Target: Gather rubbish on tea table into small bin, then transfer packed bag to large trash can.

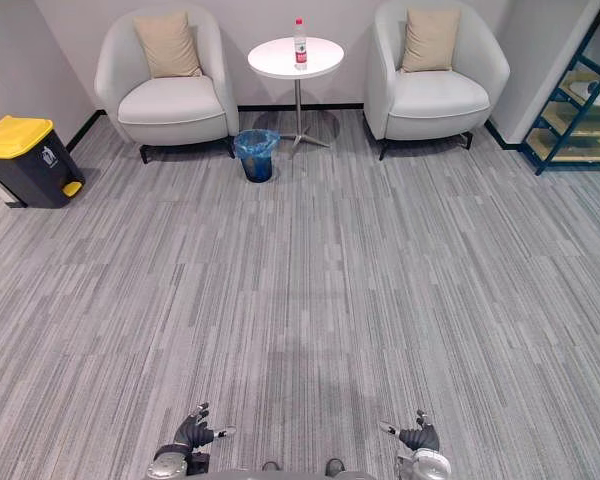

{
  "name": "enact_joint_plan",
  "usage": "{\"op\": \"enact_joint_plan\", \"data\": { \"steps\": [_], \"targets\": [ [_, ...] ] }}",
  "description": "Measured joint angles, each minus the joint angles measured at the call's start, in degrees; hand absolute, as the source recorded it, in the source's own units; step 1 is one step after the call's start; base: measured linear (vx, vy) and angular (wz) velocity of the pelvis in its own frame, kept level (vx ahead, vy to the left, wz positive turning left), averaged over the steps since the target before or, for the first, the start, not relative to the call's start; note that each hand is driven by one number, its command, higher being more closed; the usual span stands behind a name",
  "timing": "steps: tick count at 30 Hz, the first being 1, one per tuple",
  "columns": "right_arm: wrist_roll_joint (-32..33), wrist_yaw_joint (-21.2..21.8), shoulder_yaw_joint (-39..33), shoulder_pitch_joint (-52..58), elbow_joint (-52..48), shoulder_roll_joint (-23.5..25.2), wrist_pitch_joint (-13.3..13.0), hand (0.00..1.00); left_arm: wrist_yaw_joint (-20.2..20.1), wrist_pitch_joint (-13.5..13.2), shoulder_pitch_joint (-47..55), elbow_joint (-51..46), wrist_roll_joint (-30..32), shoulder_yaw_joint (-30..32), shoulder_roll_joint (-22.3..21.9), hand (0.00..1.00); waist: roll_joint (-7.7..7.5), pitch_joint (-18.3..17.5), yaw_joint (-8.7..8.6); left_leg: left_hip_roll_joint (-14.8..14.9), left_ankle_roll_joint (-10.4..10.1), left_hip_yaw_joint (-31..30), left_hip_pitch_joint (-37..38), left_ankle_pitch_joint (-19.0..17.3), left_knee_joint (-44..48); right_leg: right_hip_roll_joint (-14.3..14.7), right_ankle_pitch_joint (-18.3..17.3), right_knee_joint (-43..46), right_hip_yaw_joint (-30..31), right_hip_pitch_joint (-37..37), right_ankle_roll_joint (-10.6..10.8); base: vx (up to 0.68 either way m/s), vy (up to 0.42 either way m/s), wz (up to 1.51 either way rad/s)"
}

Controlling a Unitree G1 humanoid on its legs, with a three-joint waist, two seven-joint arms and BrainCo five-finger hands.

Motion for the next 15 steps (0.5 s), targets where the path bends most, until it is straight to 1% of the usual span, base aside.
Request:
{"op": "enact_joint_plan", "data": {
  "steps": [5,15],
  "targets": [
    [-2.65,0.09,2.13,0.00,-0.01,-1.01,-0.06,0.00,0.00,-0.02,0.16,0.45,0.73,0.09,0.09,0.00,-0.06,0.01,0.01,-0.01,0.00,0.00,0.73,0.00,-0.04,0.02,-0.01,-0.21,0.01,0.81,0.04,0.00,0.000,0.00],
    [-2.73,0.08,4.16,0.20,-0.13,-1.06,-0.09,0.00,-0.01,-0.03,0.20,0.95,1.09,0.12,0.09,0.00,-0.20,-0.01,-0.03,0.08,0.00,0.01,0.85,0.00,-0.12,0.13,0.02,-0.20,0.11,0.79,0.05,-0.03,-0.019,0.00]
  ]
}}
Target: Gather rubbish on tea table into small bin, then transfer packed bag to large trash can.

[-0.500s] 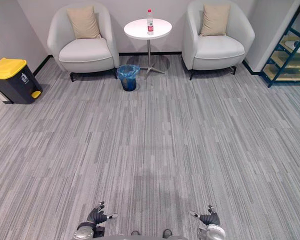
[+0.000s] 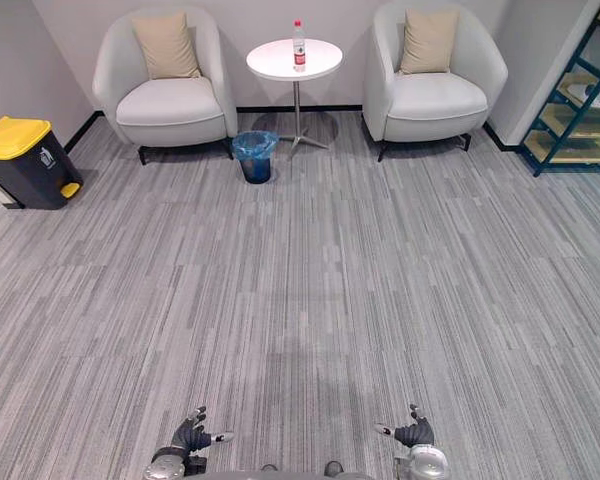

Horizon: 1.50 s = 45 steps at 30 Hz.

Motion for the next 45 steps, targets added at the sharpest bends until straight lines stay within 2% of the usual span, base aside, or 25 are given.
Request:
{"op": "enact_joint_plan", "data": {
  "steps": [20,29,31,33,35,36,38,39,40,42,43,44,45],
  "targets": [
    [0.70,-0.05,0.40,-0.01,-0.26,0.08,0.02,0.00,0.08,0.01,0.13,-0.02,-0.03,-0.02,-0.01,0.00,-0.49,-0.11,0.03,0.26,0.00,0.54,0.15,-0.02,-0.78,0.39,0.07,-1.03,0.68,0.01,-0.03,0.00,0.000,0.00],
    [2.61,-0.19,-0.49,-1.07,-0.32,0.13,0.12,0.00,0.19,0.04,0.25,-0.92,-1.01,0.07,0.00,0.00,-0.54,-0.04,0.21,0.50,1.34,2.13,-1.90,-1.53,0.70,0.50,-0.12,-0.36,2.18,-2.19,0.18,-0.01,-0.005,-0.09],
    [2.91,-0.35,-1.73,-2.12,-0.32,0.12,0.23,0.00,0.20,0.10,0.20,-1.38,-1.21,0.11,-0.01,0.00,-0.20,0.23,0.21,0.89,1.73,3.04,-4.16,-3.32,3.72,0.50,-2.28,4.12,2.89,-5.13,0.71,0.04,0.011,-0.23],
    [2.96,-1.12,-2.81,-2.66,-0.34,0.08,0.31,0.00,0.21,0.10,0.23,-1.98,-1.23,0.11,0.02,0.00,-0.08,0.75,0.09,0.81,2.18,3.54,-5.17,-5.11,6.31,0.06,-6.11,11.30,3.29,-8.46,1.48,0.05,0.033,-0.12],
    [3.01,-1.26,-3.38,-2.82,-0.37,0.09,0.54,0.00,0.26,0.12,0.56,-3.34,-1.41,0.10,0.17,0.00,-0.01,1.47,0.29,0.60,2.79,4.80,-5.11,-8.15,9.57,-1.10,-10.88,23.82,3.15,-13.36,4.96,0.04,0.058,-0.23],
    [3.02,-1.26,-3.41,-2.94,-0.39,0.14,0.58,0.00,0.27,0.13,0.75,-3.80,-1.86,0.10,0.26,0.00,0.06,1.71,0.25,0.53,2.79,5.02,-5.00,-8.74,10.23,-1.49,-11.54,27.33,2.63,-14.66,5.63,0.05,0.090,-0.20],
    [3.10,-1.26,-3.42,-2.91,-0.48,0.16,0.64,0.00,0.32,0.13,0.58,-4.27,-2.68,0.07,1.10,0.00,-0.17,2.85,0.15,-0.63,3.62,5.40,-2.82,-9.84,10.54,-3.97,-11.95,41.08,-0.19,-19.71,5.95,0.11,0.088,-0.04],
    [3.25,-1.27,-3.43,-2.91,-0.48,0.17,0.67,0.00,0.33,0.13,0.13,-4.34,-2.89,0.06,1.42,0.00,-0.35,3.24,0.06,-1.01,3.80,5.32,-2.06,-9.94,10.20,-4.95,-11.99,44.20,-1.22,-21.13,5.96,0.18,0.056,0.06],
    [3.67,-1.29,-3.52,-2.90,-0.47,0.09,0.76,0.00,0.36,0.14,-0.32,-4.47,-3.34,0.06,2.07,0.00,-0.62,3.92,-0.19,-1.65,4.33,4.84,-0.70,-10.31,9.70,-6.63,-13.82,48.32,-3.56,-22.79,5.58,0.18,0.025,0.10],
    [4.13,-1.30,-3.58,-3.09,-0.46,-0.19,0.85,0.00,0.46,0.15,-0.57,-4.85,-3.44,0.11,2.31,0.00,-0.22,4.20,-0.64,-1.35,3.92,4.22,0.61,-10.68,8.92,-7.38,-15.63,47.45,-6.16,-24.35,5.02,0.20,-0.003,0.18],
    [4.71,-1.30,-3.58,-3.62,-0.46,-0.43,0.85,0.00,0.52,0.12,-0.71,-5.44,-3.46,0.17,2.34,0.00,0.27,4.62,-1.59,-0.63,3.68,3.40,1.34,-10.80,8.12,-7.26,-15.87,44.68,-7.50,-25.47,4.51,0.24,-0.069,0.28],
    [4.76,-1.31,-3.58,-4.35,-0.45,-0.82,0.89,0.00,0.53,0.14,-1.20,-5.43,-3.48,0.78,2.32,0.00,1.02,5.27,-2.08,0.48,3.50,3.07,2.15,-10.87,7.64,-6.54,-15.58,41.90,-7.89,-26.29,4.05,0.31,-0.113,0.29],
    [4.84,-1.32,-3.54,-5.08,-0.51,-1.45,0.90,0.00,0.66,0.09,-1.49,-5.44,-3.98,1.30,2.00,0.00,1.91,5.58,-2.65,1.88,2.53,2.92,2.79,-11.04,7.21,-5.51,-13.82,35.53,-8.40,-27.25,3.42,0.27,-0.115,0.19]
  ]
}}
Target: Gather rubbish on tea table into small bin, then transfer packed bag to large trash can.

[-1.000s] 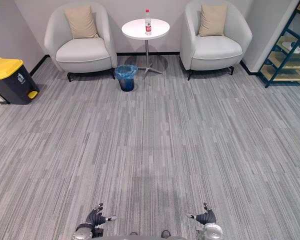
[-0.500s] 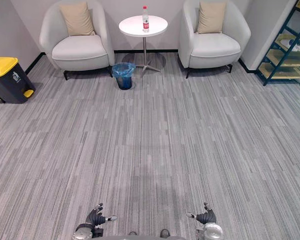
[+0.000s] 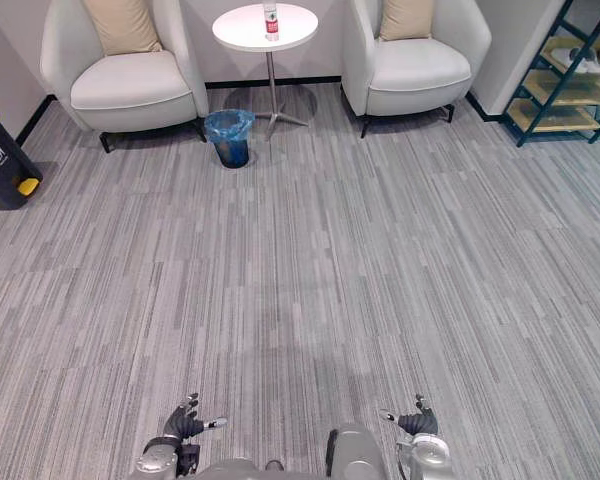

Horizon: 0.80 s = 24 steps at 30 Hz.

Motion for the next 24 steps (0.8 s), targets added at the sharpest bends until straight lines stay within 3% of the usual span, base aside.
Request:
{"op": "enact_joint_plan", "data": {
  "steps": [1,2,3,5,7,8,9,11,12,14,15,17,18,19,20,21,22,23,24],
  "targets": [
    [0.05,-0.01,0.03,-0.07,-0.22,-0.06,0.00,0.00,0.09,-0.05,0.03,-0.02,-0.52,-0.03,0.16,0.00,-0.32,-0.16,-0.11,-0.07,-0.77,-0.05,0.18,-0.03,-0.05,0.25,2.53,-4.06,0.09,0.23,-0.42,0.32,-0.142,0.22],
    [0.06,-0.07,-0.01,0.29,-0.94,-0.44,-0.05,0.00,0.24,-0.07,0.04,0.19,-0.60,0.05,0.41,0.00,-1.08,-0.15,-0.25,-0.02,-2.97,-0.59,1.36,-1.21,-0.17,-0.15,9.68,-6.94,0.44,0.19,-4.62,0.45,-0.222,0.10],
    [0.06,-0.28,-0.21,0.20,-1.33,-1.24,0.00,0.00,0.50,-0.10,-0.32,0.25,-0.60,0.27,-0.44,0.00,0.17,-0.41,-0.25,2.16,-4.18,-0.80,1.93,-1.45,0.33,1.36,8.17,-5.98,-0.58,0.35,-6.03,0.39,-0.201,0.05],
    [0.05,-0.30,-0.21,-0.44,-2.28,-1.18,-0.25,0.00,0.57,-0.06,-0.79,0.34,-0.61,0.68,-0.55,0.00,0.25,-0.44,-0.19,3.56,-5.20,-0.84,0.17,-0.88,3.76,2.62,6.96,-6.64,-0.80,0.75,-6.91,0.36,-0.252,-0.07],
    [0.10,-0.32,-0.23,-0.61,-1.88,-1.12,-0.33,0.00,0.55,-0.11,-1.31,0.21,-0.59,0.73,-1.09,0.00,0.56,-0.43,-0.42,5.70,-6.48,-1.66,-5.07,-0.20,16.45,3.96,6.59,-10.68,-1.84,4.48,-7.63,0.43,-0.296,0.16],
    [0.32,-0.41,0.26,0.14,-1.96,-0.97,-0.32,0.00,0.51,-0.09,-1.08,0.19,-0.59,0.76,-1.67,0.00,0.60,-0.29,-0.35,8.42,-8.17,-2.46,-9.52,1.98,28.93,5.20,6.70,-14.63,-2.32,9.39,-8.23,0.39,-0.186,0.19],
    [0.62,-0.72,0.96,1.26,-2.09,-0.63,-0.38,0.00,0.45,-0.08,-0.38,0.07,-0.58,0.85,-2.09,0.00,0.51,-0.17,-0.02,11.19,-8.07,-1.98,-12.69,2.09,40.70,6.62,6.90,-18.39,-2.49,14.81,-8.71,0.38,-0.171,0.09],
    [1.28,-1.10,1.29,2.13,-2.50,-0.29,-0.55,0.00,0.36,0.00,0.73,-0.32,-0.58,0.90,-2.42,0.00,0.43,-0.01,1.03,15.11,-6.45,0.89,-16.96,1.14,51.83,7.80,6.64,-22.20,-1.45,20.83,-9.36,0.34,-0.114,-0.25],
    [1.88,-1.18,1.28,2.03,-3.39,-0.30,-0.62,0.00,0.37,0.04,1.03,-0.85,-0.58,0.91,-2.61,0.00,-0.10,0.28,1.60,15.40,-5.62,1.62,-20.41,0.61,53.91,7.91,6.45,-23.94,-0.19,22.95,-9.46,0.32,-0.057,-0.41],
    [2.16,-1.20,1.04,1.08,-3.31,-0.40,-0.62,0.00,0.41,0.06,0.95,-1.45,-0.56,1.15,-2.59,0.00,0.73,0.44,2.97,14.21,-5.53,2.17,-25.60,0.12,51.02,7.21,6.48,-25.58,2.08,24.84,-9.25,0.28,0.040,-0.52],
    [2.20,-1.21,0.93,0.92,-2.95,-0.37,-0.57,0.00,0.43,0.09,0.85,-1.45,-0.56,1.44,-2.60,0.00,0.43,1.01,3.13,13.40,-5.20,2.73,-26.66,-0.10,48.32,6.70,6.50,-25.68,2.75,25.31,-9.19,0.37,0.145,-0.65],
    [2.33,-1.26,0.04,-0.14,-2.53,-0.04,-0.52,0.00,0.55,0.06,0.52,-1.50,-0.68,2.72,-2.82,0.00,-0.60,1.93,4.04,8.41,-5.20,4.06,-29.49,0.31,32.59,3.35,5.77,-26.78,4.44,27.71,-7.93,0.31,0.155,-0.46],
    [2.33,-1.26,-0.30,-0.12,-2.40,-0.10,-0.51,0.00,0.56,0.02,0.49,-1.51,-0.68,2.71,-2.96,0.00,-0.68,2.01,4.35,6.67,-6.26,3.80,-29.50,1.04,26.91,2.37,5.18,-26.86,4.87,28.26,-6.95,0.37,0.210,-0.33],
    [2.33,-1.26,-0.46,-0.02,-1.86,-0.72,-0.51,0.00,0.58,-0.07,0.73,-1.56,-0.68,2.71,-3.50,0.00,0.73,1.36,4.39,4.14,-7.24,2.71,-28.69,7.06,11.23,1.98,3.93,-28.01,5.36,29.50,-4.98,0.38,0.227,-0.36],
    [2.33,-1.26,-0.33,-0.02,-1.55,-1.23,-0.46,0.00,0.62,-0.15,1.15,-1.48,-0.68,2.71,-3.92,0.00,2.46,1.03,4.55,4.43,-6.53,1.10,-28.49,11.99,5.58,2.93,2.81,-28.65,6.15,30.53,-3.65,0.49,0.312,-0.38],
    [2.34,-1.28,-0.09,-0.15,-1.31,-1.06,-0.31,0.00,0.67,-0.08,1.12,-0.93,-0.66,2.76,-3.91,0.00,2.49,1.08,4.79,4.33,-4.26,0.29,-28.13,16.34,5.71,3.09,1.97,-28.64,6.69,31.26,-2.86,0.40,0.275,-0.32],
    [2.32,-1.23,0.87,-0.21,-1.45,-0.16,-0.31,0.00,0.70,-0.01,1.04,-0.92,-0.66,2.81,-3.48,0.00,1.01,0.85,5.04,2.21,-1.74,-0.02,-28.11,17.44,7.16,1.00,0.67,-28.55,7.42,32.08,-1.53,0.49,0.296,-0.07],
    [2.28,-1.21,1.94,-0.10,-1.43,0.31,-0.34,0.00,0.68,-0.14,0.50,-1.09,-0.66,3.14,-3.14,0.00,-1.29,0.79,5.02,0.13,0.47,0.16,-29.07,15.26,9.41,-1.11,-0.26,-28.25,7.38,32.34,-1.16,0.40,0.217,0.11],
    [2.26,-1.21,2.11,-0.09,-1.40,0.45,-0.33,0.00,0.65,-0.13,0.08,-1.07,-0.65,3.12,-3.10,0.00,-2.03,0.78,5.10,-0.54,0.77,0.19,-29.70,13.92,10.74,-1.72,-0.36,-27.78,7.41,32.33,-1.12,0.44,0.193,0.26]
  ]
}}
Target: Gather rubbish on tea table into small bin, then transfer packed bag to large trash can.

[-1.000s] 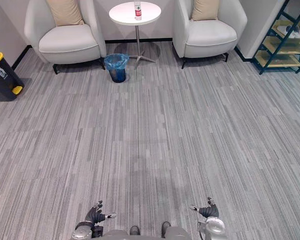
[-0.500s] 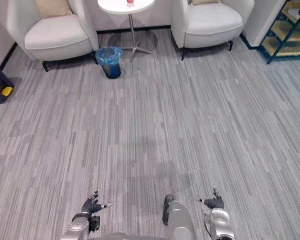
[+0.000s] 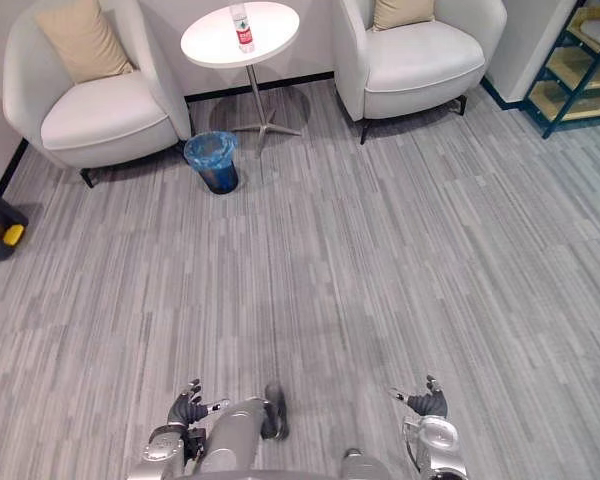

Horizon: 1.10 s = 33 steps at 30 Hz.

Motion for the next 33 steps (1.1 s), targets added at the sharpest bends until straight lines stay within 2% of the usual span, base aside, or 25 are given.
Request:
{"op": "enact_joint_plan", "data": {
  "steps": [1,3,4,5,6,7,9,11,12,13,14,15,16,17,19,20,21,22,23,25,28,30,31,32,33],
  "targets": [
    [-0.15,0.00,0.14,-0.03,0.02,0.03,0.00,0.00,-0.05,0.02,-0.65,0.07,-0.01,-0.01,-0.02,0.00,-0.71,0.10,0.63,-0.80,0.81,0.19,-0.36,-2.56,2.24,-0.95,0.01,2.50,0.41,-0.32,0.01,0.43,0.198,0.05],
    [-0.26,0.05,0.20,-0.55,0.59,0.14,-0.02,0.00,-0.06,0.15,-0.59,0.22,-0.03,-0.04,0.25,0.00,-0.86,0.05,1.23,-1.13,0.96,1.01,1.78,-5.72,3.26,-2.04,-0.69,14.98,2.71,-4.90,1.76,0.41,0.192,-0.14],
    [-0.33,0.10,0.35,-1.25,1.06,0.42,-0.08,0.00,-0.05,0.18,-0.02,0.21,-0.06,-0.15,0.69,0.00,-1.09,-0.02,1.04,-1.67,1.11,1.45,4.01,-6.89,2.63,-2.92,-0.01,23.18,4.16,-7.79,6.42,0.32,0.140,-0.16],
    [-0.43,0.18,0.72,-1.61,1.40,0.74,-0.10,0.00,-0.05,0.20,0.53,0.20,-0.05,-0.62,1.22,0.00,-1.35,-0.13,0.86,-2.53,1.55,1.62,7.20,-8.54,1.61,-3.50,1.26,33.70,5.97,-11.38,12.54,0.50,0.156,-0.16],
    [-0.51,0.25,1.47,-1.74,1.75,0.87,-0.09,0.00,-0.05,0.25,0.80,0.19,-0.12,-0.96,1.83,0.00,-1.28,-0.09,0.78,-2.95,1.99,1.58,10.39,-10.17,0.79,-3.59,1.21,43.02,6.05,-15.33,12.42,0.43,0.096,-0.11],
    [-0.54,0.27,1.80,-1.68,1.87,0.98,-0.09,0.00,-0.03,0.26,0.96,0.18,-0.39,-1.02,2.10,0.00,-1.25,-0.08,0.68,-3.08,2.28,1.57,11.95,-10.65,0.29,-3.62,0.67,46.57,5.51,-17.23,11.42,0.51,0.083,-0.05],
    [-1.17,0.30,2.00,-1.55,2.22,1.11,0.06,0.00,0.07,0.27,0.90,0.18,-0.49,-1.05,2.67,0.00,-1.01,0.02,-0.09,-3.07,2.70,1.00,17.77,-12.02,-1.63,-3.59,-2.56,50.90,-0.27,-23.64,5.28,0.43,0.013,0.16],
    [-1.60,0.29,1.99,-1.71,2.26,0.83,0.10,0.00,0.10,0.27,0.82,0.20,-1.10,-1.00,2.76,0.00,-0.31,0.37,-1.72,-2.36,2.32,-0.48,21.43,-12.79,-3.38,-2.34,-4.24,44.20,-3.68,-27.55,2.21,0.45,-0.070,0.39],
    [-1.80,0.30,1.95,-1.84,2.24,0.45,0.11,0.00,0.08,0.27,0.43,0.24,-1.11,-1.02,2.64,0.00,0.81,0.48,-2.44,-1.09,2.00,-1.41,23.37,-12.97,-4.53,-0.19,-4.04,35.99,-4.11,-30.15,1.75,0.47,-0.104,0.41],
    [-1.81,0.30,1.93,-1.78,2.24,0.28,0.13,0.00,0.10,0.26,0.31,0.28,-1.12,-0.98,2.52,0.00,1.22,0.54,-2.58,-0.44,1.90,-1.94,24.07,-13.01,-4.87,0.73,-3.05,31.71,-3.80,-31.25,1.16,0.47,-0.133,0.50],
    [-1.81,0.31,1.80,-1.29,2.24,0.08,0.29,0.00,0.09,0.10,-0.07,0.26,-1.08,-0.98,2.53,0.00,1.35,0.49,-3.18,0.51,0.97,-3.11,25.63,-13.33,-5.48,2.21,1.72,21.75,-2.21,-32.18,1.01,0.61,-0.209,0.72],
    [-1.81,0.29,1.77,-0.38,2.25,-0.14,0.37,0.00,0.08,0.09,0.05,0.42,-1.07,-0.97,2.70,0.00,0.85,0.21,-3.88,0.75,-1.66,-4.33,27.41,-14.71,-5.93,2.89,11.66,14.45,-1.30,-31.72,0.51,0.63,-0.233,0.80],
    [-1.85,0.29,1.63,0.34,2.27,-0.30,0.37,0.00,0.07,0.05,0.11,0.92,-1.05,-0.93,2.72,0.00,0.65,-0.01,-4.08,0.76,-3.15,-5.27,28.47,-15.64,-5.86,2.96,16.60,14.90,-1.19,-31.31,-1.62,0.65,-0.252,0.45],
    [-1.87,0.28,1.26,0.44,2.85,-1.20,0.61,0.00,0.05,0.16,-0.45,2.44,-1.03,-0.60,1.78,0.00,2.26,-0.42,-3.49,3.14,-4.19,-6.04,29.27,-15.94,-5.51,4.20,15.03,18.24,-1.68,-31.73,-2.75,0.43,-0.193,0.11],
    [-1.92,0.32,0.53,-0.41,2.06,-1.12,0.59,0.00,0.07,0.16,-0.46,2.81,-1.00,-0.48,1.32,0.00,2.41,-1.03,-3.64,4.50,-6.44,-6.62,27.56,-14.63,-0.27,4.85,10.96,20.33,-2.72,-31.83,-4.00,0.51,-0.258,0.10],
    [-1.91,0.32,-0.09,-0.47,1.79,-0.97,0.28,0.00,0.03,0.20,-1.04,2.96,-1.00,-0.22,0.59,0.00,2.80,-0.91,-3.84,5.54,-8.53,-6.89,24.20,-13.21,7.89,5.29,9.90,19.43,-3.87,-29.67,-4.71,0.48,-0.254,0.29],
    [-1.90,0.27,0.01,-0.18,1.74,-0.91,0.28,0.00,0.02,0.20,-1.18,2.88,-1.00,0.10,0.14,0.00,2.86,-0.87,-3.93,6.30,-8.97,-6.92,22.31,-11.60,13.14,5.68,9.37,18.24,-4.23,-27.77,-4.98,0.53,-0.253,0.30],
    [-1.81,0.25,0.29,0.90,1.31,-0.47,0.22,0.00,-0.01,0.20,-0.81,2.36,-1.02,0.68,-0.82,0.00,2.84,-0.65,-3.27,9.40,-8.70,-6.12,17.61,-9.48,27.59,6.71,8.68,15.01,-4.61,-21.84,-5.67,0.34,-0.156,0.09],
    [-1.71,0.22,0.29,1.34,0.75,-0.13,0.20,0.00,-0.09,0.19,-0.76,2.31,-1.02,0.66,-1.02,0.00,2.76,-0.53,-2.91,10.68,-8.34,-4.79,16.21,-9.83,32.80,7.12,8.33,13.64,-4.66,-19.26,-6.11,0.40,-0.151,-0.02],
    [-1.01,0.12,0.27,2.28,-1.55,0.43,-0.23,0.00,-0.10,0.20,-0.05,1.03,-1.03,0.60,-1.28,0.00,2.10,-0.22,-2.06,14.02,-5.96,-0.96,9.49,-11.24,42.30,7.86,5.73,9.04,-4.39,-12.15,-6.97,0.35,-0.087,-0.05],
    [-0.16,0.10,-0.07,2.10,-1.67,0.47,-0.21,0.00,-0.08,0.23,-0.06,0.69,-1.03,0.67,-1.19,0.00,2.42,-0.26,-1.65,13.50,-4.89,1.44,3.42,-12.17,37.16,7.26,6.15,5.97,-4.01,-8.67,-5.74,0.27,0.021,-0.09],
    [0.12,0.04,-1.14,2.48,-1.59,0.66,-0.13,0.00,-0.09,0.33,0.01,0.70,-0.98,0.52,-1.21,0.00,2.00,0.00,-0.54,10.00,-5.04,2.96,1.66,-11.97,23.02,5.31,6.00,3.89,-4.07,-5.91,-4.52,0.32,0.114,-0.07],
    [0.35,-0.04,-1.74,2.52,-1.52,0.81,-0.06,0.00,-0.09,0.45,-0.04,0.69,-0.97,0.43,-1.20,0.00,1.70,0.18,-0.61,7.64,-5.55,2.90,1.63,-11.22,15.01,4.23,5.72,2.87,-4.49,-4.61,-3.70,0.37,0.165,0.13],
    [0.37,-0.11,-2.50,2.48,-1.50,0.61,-0.08,0.00,-0.09,0.61,-0.10,0.66,-0.94,-0.13,-1.19,0.00,1.86,0.11,-0.61,5.17,-6.71,2.40,2.02,-7.78,4.47,3.43,4.99,1.92,-4.66,-3.40,-2.35,0.46,0.232,0.14],
    [0.38,-0.16,-2.49,2.41,-1.48,0.15,-0.08,0.00,-0.07,0.60,0.06,0.68,-0.94,-0.32,-1.28,0.00,2.89,-0.22,-0.48,4.28,-7.08,1.26,2.72,-4.27,-2.45,3.93,4.03,1.45,-4.44,-2.83,-0.89,0.39,0.227,-0.01]
  ]
}}
